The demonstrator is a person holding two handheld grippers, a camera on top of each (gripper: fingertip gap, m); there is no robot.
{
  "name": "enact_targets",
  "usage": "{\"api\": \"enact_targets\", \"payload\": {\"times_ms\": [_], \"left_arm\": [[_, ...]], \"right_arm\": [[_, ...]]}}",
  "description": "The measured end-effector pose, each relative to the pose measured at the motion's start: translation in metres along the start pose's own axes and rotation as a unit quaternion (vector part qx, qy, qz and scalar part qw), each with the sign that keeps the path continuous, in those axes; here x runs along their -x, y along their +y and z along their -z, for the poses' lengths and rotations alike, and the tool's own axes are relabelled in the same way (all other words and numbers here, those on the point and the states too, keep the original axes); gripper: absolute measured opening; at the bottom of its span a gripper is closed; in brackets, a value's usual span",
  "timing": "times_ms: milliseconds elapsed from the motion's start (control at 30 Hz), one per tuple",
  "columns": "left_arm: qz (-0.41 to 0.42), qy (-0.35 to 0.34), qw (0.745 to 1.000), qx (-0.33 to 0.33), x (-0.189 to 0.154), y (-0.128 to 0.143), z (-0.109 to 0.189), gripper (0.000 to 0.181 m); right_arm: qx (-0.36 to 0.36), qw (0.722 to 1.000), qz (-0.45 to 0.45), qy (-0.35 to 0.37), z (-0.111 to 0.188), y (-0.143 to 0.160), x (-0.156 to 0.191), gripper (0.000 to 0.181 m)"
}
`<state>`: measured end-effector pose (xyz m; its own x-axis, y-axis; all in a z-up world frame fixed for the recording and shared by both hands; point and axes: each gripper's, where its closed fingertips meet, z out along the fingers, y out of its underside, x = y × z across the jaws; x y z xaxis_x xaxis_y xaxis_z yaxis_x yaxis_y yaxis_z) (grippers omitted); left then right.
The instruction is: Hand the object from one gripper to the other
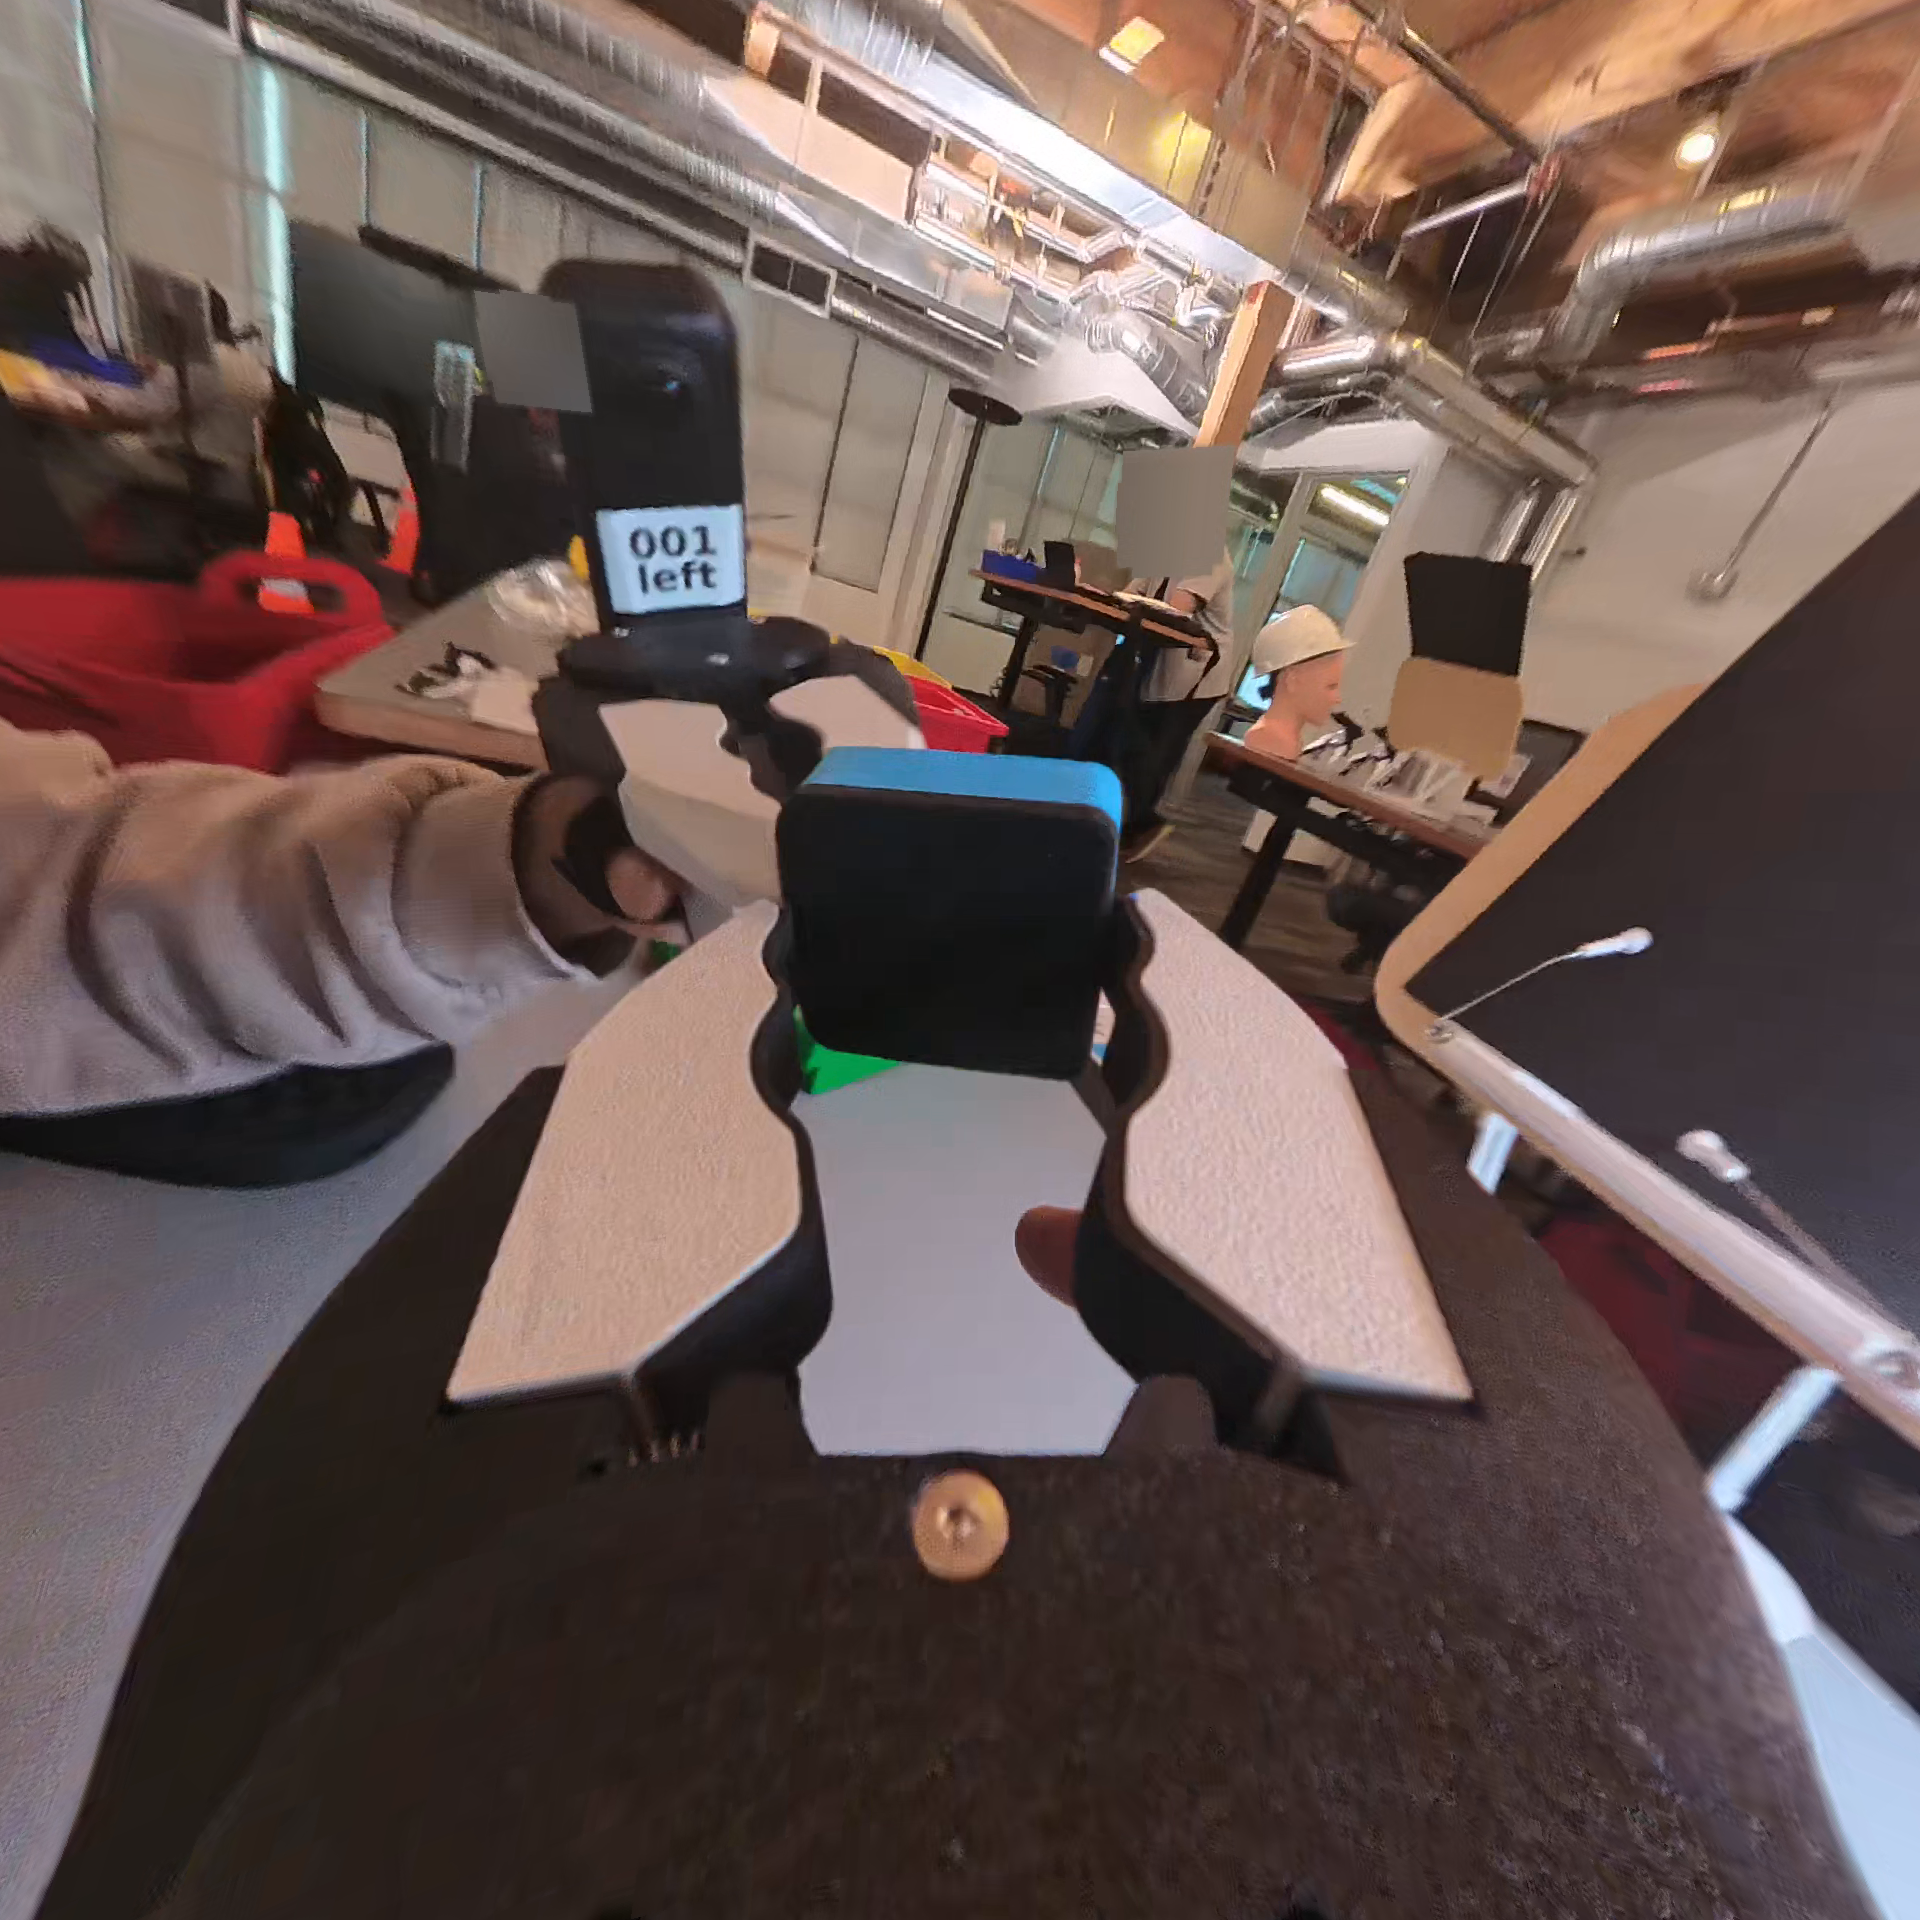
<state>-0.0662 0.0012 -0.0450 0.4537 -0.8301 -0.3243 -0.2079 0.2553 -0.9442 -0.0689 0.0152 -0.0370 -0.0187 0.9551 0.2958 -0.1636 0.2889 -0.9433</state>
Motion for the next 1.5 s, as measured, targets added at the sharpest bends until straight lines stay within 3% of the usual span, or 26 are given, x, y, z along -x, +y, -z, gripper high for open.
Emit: {"api": "enact_targets", "payload": {"times_ms": [100, 200, 400, 533, 600, 667, 700, 833, 900, 1000, 1133, 1200, 1267, 1333, 1400, 1500], "left_arm": [[0.077, 0.012, 0.997, -0.017, 0.008, -0.005, 0.006, 0.042], [0.148, 0.03, 0.988, -0.034, 0.011, -0.009, 0.007, 0.057], [0.263, 0.114, 0.956, -0.058, -0.008, -0.014, -0.006, 0.077], [0.31, 0.166, 0.934, -0.058, -0.018, -0.012, -0.009, 0.079], [0.296, 0.158, 0.941, -0.043, -0.016, -0.006, -0.008, 0.061], [0.272, 0.143, 0.951, -0.024, -0.013, -0.001, -0.007, 0.06], [0.25, 0.122, 0.96, -0.016, -0.009, 0.001, -0.007, 0.06], [0.095, -0.005, 0.995, 0.026, 0.016, 0.005, 0.004, 0.06], [-0.001, -0.074, 0.996, 0.04, 0.028, 0.0, 0.01, 0.059], [-0.142, -0.161, 0.974, 0.072, 0.039, -0.003, 0.016, 0.06], [-0.336, -0.239, 0.902, 0.129, 0.043, 0.001, 0.014, 0.06], [-0.409, -0.253, 0.863, 0.155, 0.041, 0.007, 0.009, 0.06], [-0.441, -0.246, 0.848, 0.161, 0.034, 0.012, 0.001, 0.06], [-0.44, -0.239, 0.85, 0.163, 0.03, 0.016, -0.005, 0.06], [-0.399, -0.219, 0.877, 0.156, 0.028, 0.018, -0.007, 0.061], [-0.236, -0.139, 0.957, 0.096, 0.014, 0.007, -0.008, 0.067]], "right_arm": [[0.008, 0.995, 0.083, 0.048, 0.007, -0.009, -0.01, 0.056], [0.011, 0.976, 0.187, 0.11, 0.014, -0.019, -0.02, 0.057], [0.048, 0.888, 0.43, 0.153, 0.004, -0.018, -0.003, 0.057], [0.067, 0.838, 0.524, 0.133, -0.009, -0.006, 0.018, 0.057], [0.071, 0.827, 0.542, 0.13, -0.011, -0.003, 0.022, 0.057], [0.079, 0.838, 0.525, 0.124, -0.013, 0.001, 0.02, 0.057], [0.08, 0.857, 0.495, 0.119, -0.013, 0.001, 0.018, 0.057], [0.103, 0.963, 0.241, 0.057, -0.007, 0.004, 0.007, 0.064], [0.065, 0.995, 0.076, 0.008, -0.001, -0.007, 0.006, 0.067], [0.024, 0.992, -0.118, -0.037, 0.003, -0.018, 0.0, 0.069], [0.024, 0.954, -0.294, -0.058, -0.003, -0.011, -0.005, 0.069], [0.034, 0.941, -0.333, -0.055, -0.009, -0.004, -0.003, 0.064], [0.065, 0.943, -0.322, -0.05, -0.015, 0.009, 0.004, 0.055], [0.065, 0.955, -0.288, -0.029, -0.016, 0.013, 0.002, 0.023], [0.077, 0.965, -0.249, -0.026, -0.013, 0.015, -0.001, 0.023], [0.051, 0.981, -0.177, -0.055, -0.003, 0.003, 0.002, 0.023]]}}
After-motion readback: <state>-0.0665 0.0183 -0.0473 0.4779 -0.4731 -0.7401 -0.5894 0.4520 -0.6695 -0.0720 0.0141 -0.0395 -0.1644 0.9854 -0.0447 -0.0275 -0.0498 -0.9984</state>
